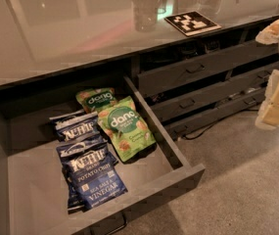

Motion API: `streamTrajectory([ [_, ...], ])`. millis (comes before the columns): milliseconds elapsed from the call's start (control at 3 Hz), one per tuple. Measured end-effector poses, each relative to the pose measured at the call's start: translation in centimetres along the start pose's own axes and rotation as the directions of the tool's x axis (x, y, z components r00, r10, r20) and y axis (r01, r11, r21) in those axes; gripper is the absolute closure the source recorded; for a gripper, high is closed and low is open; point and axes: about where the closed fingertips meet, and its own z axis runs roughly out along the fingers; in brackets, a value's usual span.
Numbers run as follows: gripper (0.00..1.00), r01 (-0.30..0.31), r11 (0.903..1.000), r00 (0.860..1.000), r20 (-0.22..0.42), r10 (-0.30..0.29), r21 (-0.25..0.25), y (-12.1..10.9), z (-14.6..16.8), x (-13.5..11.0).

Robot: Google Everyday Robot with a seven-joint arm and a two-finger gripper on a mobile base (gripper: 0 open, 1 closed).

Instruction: Pick green rice chip bag from top drawer and place on counter

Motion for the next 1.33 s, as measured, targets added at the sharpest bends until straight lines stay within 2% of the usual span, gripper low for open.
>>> streamTrajectory([
  [333,0.0,0.0,1.0,1.0,0.0,0.0,0.0,0.0,0.0,0.0],
  [667,0.0,0.041,0.9991,0.998,0.043,-0.042,0.009,-0.6,0.6,-1.1],
  [1000,0.0,0.105,0.9938,0.986,0.123,-0.109,0.037,-1.2,1.9,-3.5],
  [1333,0.0,0.168,0.9854,0.966,0.195,-0.17,0.025,-1.4,4.8,-6.2],
])
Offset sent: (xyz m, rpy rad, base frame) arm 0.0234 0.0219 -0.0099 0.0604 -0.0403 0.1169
